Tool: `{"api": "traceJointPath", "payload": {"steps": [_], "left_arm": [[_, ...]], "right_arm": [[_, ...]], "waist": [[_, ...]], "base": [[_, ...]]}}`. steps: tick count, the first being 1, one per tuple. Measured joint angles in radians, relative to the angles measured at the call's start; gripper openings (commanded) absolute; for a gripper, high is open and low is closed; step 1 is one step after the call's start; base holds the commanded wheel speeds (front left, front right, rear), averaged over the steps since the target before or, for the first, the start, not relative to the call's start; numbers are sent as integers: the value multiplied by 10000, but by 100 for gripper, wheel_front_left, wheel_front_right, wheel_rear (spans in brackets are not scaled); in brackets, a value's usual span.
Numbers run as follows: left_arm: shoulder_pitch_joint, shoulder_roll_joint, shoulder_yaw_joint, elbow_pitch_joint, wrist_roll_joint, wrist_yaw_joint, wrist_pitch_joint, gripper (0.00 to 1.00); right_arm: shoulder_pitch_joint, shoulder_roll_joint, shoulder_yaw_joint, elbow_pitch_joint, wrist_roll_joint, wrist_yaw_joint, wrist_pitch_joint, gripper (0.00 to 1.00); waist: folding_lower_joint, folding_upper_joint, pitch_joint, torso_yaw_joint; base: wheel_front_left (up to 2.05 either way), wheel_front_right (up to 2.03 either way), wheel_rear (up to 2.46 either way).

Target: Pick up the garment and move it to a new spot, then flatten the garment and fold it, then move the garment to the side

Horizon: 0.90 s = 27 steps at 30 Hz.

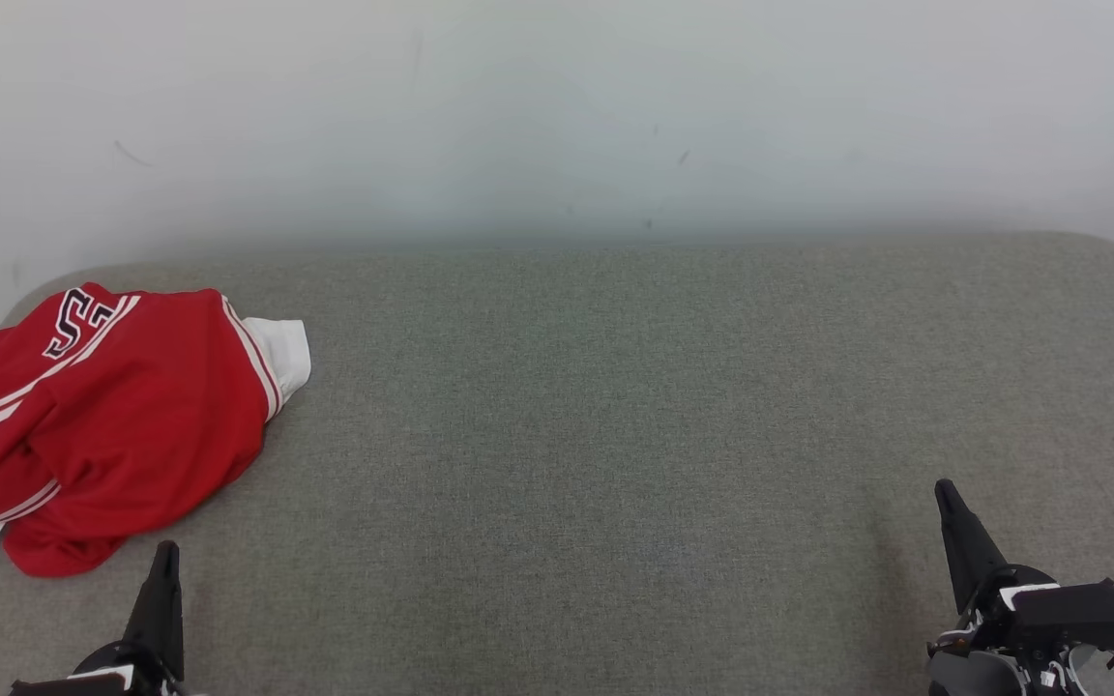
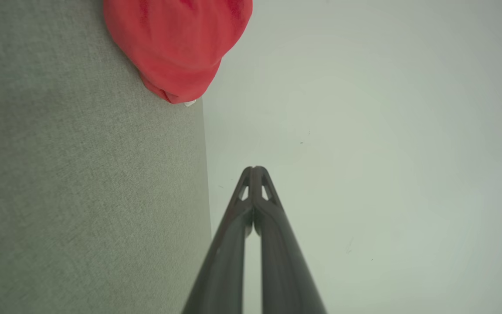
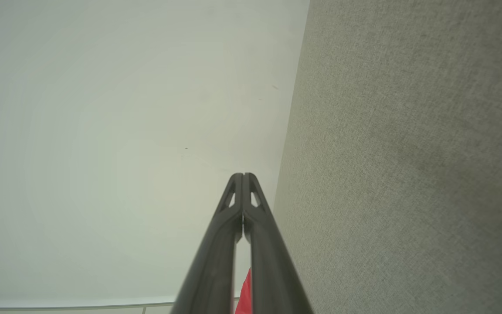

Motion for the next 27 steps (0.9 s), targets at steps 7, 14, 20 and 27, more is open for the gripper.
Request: {"api": "traceJointPath", "payload": {"steps": [7, 14, 20, 27], "left_arm": [[0, 0, 0, 0, 0, 0, 0, 0], [0, 0, 0, 0, 0, 0, 0, 0], [0, 0, 0, 0, 0, 0, 0, 0], [0, 0, 0, 0, 0, 0, 0, 0]], "right_arm": [[0, 0, 0, 0, 0, 0, 0, 0], [0, 0, 0, 0, 0, 0, 0, 0], [0, 0, 0, 0, 0, 0, 0, 0], [0, 0, 0, 0, 0, 0, 0, 0]], "waist": [[0, 0, 0, 0], [0, 0, 0, 0], [0, 0, 0, 0], [0, 0, 0, 0]], "base": [[0, 0, 0], [0, 0, 0], [0, 0, 0], [0, 0, 0]]}}
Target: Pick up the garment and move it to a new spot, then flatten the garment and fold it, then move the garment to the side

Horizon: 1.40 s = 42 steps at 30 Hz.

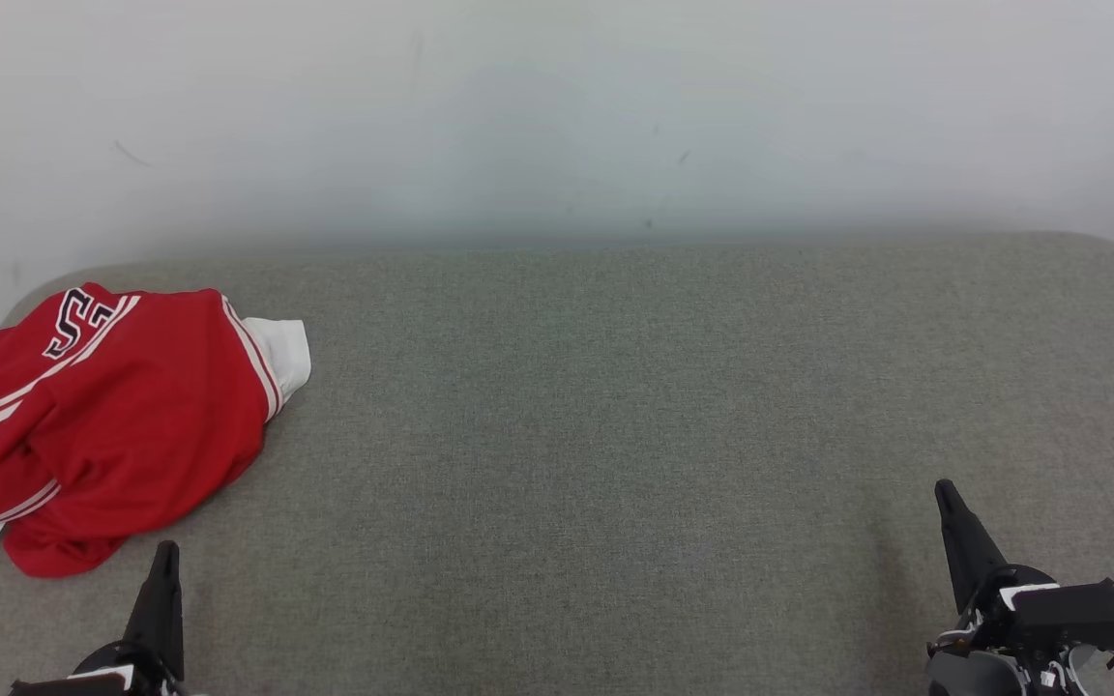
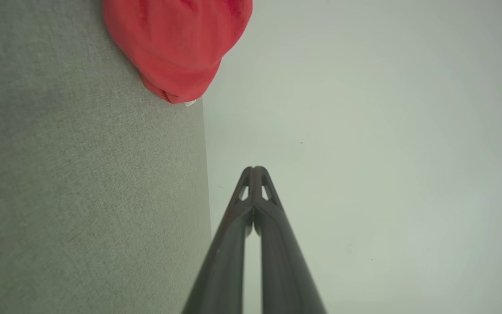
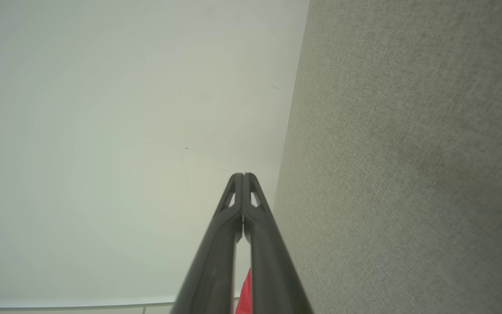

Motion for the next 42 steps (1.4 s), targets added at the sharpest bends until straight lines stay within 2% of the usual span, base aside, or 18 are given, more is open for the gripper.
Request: {"api": "traceJointPath", "payload": {"steps": [42], "left_arm": [[0, 0, 0, 0, 0, 0, 0, 0]], "right_arm": [[0, 0, 0, 0, 0, 0, 0, 0]], "waist": [[0, 0, 0, 0]], "base": [[0, 0, 0]]}}
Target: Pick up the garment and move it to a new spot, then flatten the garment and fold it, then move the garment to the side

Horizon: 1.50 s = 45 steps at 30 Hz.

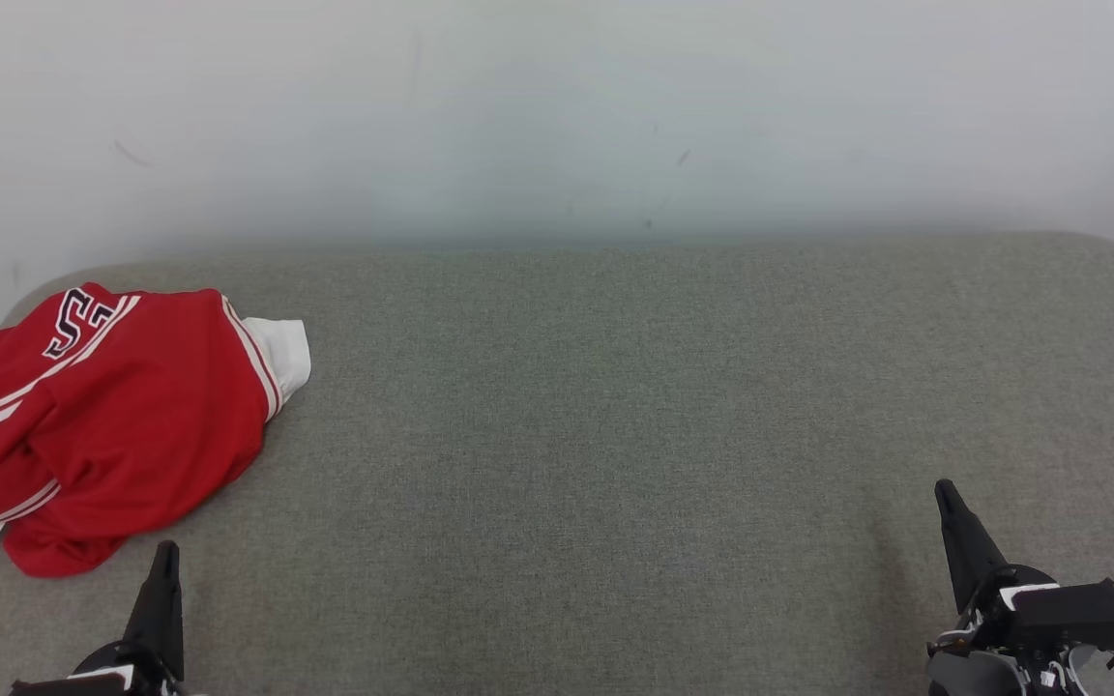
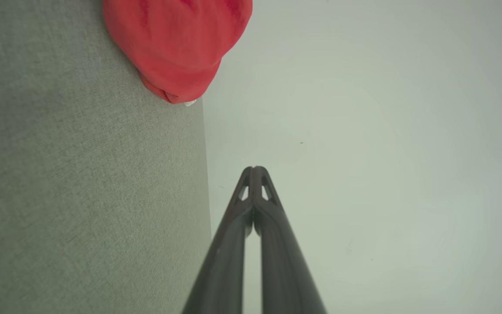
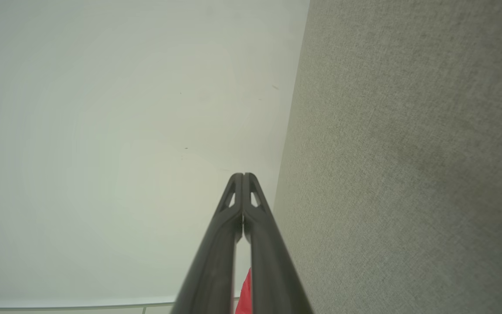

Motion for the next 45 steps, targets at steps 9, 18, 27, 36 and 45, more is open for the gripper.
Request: {"api": "traceJointPath", "payload": {"steps": [9, 18, 27, 36, 45], "left_arm": [[0, 0, 0, 0, 0, 0, 0, 0], [0, 0, -2, 4, 0, 0, 0, 100], [487, -174, -115, 468, 13, 23, -69, 100], [489, -163, -351, 462, 224, 23, -366, 100], [493, 2, -686, 426, 949, 136, -688, 100]], "right_arm": [[0, 0, 0, 0, 0, 0, 0, 0], [0, 2, 0, 4, 0, 0, 0, 100], [467, 159, 130, 472, -2, -58, -63, 100], [463, 151, 414, 499, -148, -58, -341, 100], [451, 44, 892, 531, -861, -169, -677, 100]], "waist": [[0, 0, 0, 0], [0, 0, 0, 0], [0, 0, -7, 2], [0, 0, -138, 15], [0, 0, -280, 36]], "base": [[0, 0, 0], [0, 0, 0], [0, 0, 0], [0, 0, 0], [0, 0, 0]]}}
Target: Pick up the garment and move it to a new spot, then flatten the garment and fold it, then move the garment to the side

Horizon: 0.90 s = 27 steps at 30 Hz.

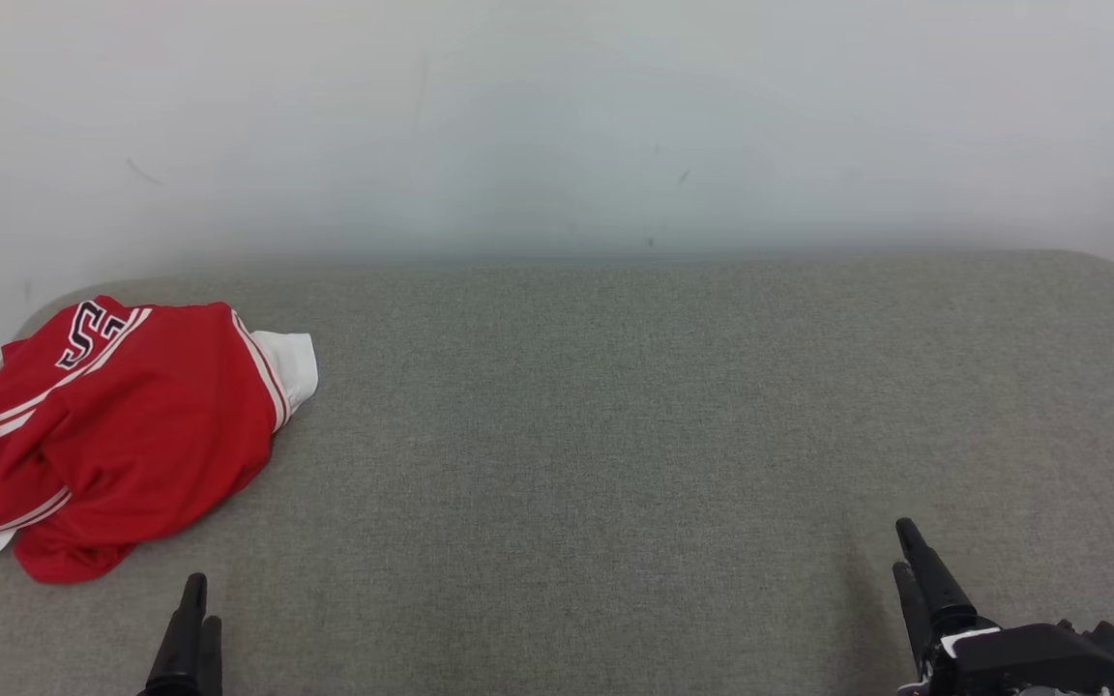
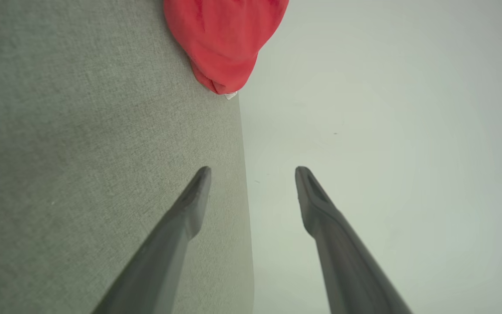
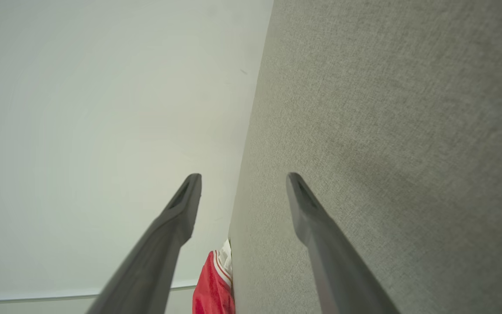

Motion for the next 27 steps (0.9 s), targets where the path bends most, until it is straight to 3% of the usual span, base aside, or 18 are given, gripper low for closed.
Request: {"api": "traceJointPath", "payload": {"steps": [9, 27], "left_arm": [[5, 236, -479, -54, 1133, 297, -255, 100], [11, 861, -1636, -196, 3655, 842, -780, 100]], "right_arm": [[-128, -288, 608, 50, -1055, -426, -276, 100], [-253, -725, 1682, 105, -3085, -867, -798, 100]], "waist": [[0, 0, -136, 20], [1, 0, -416, 87]], "base": [[0, 0, 0], [0, 0, 0]]}}
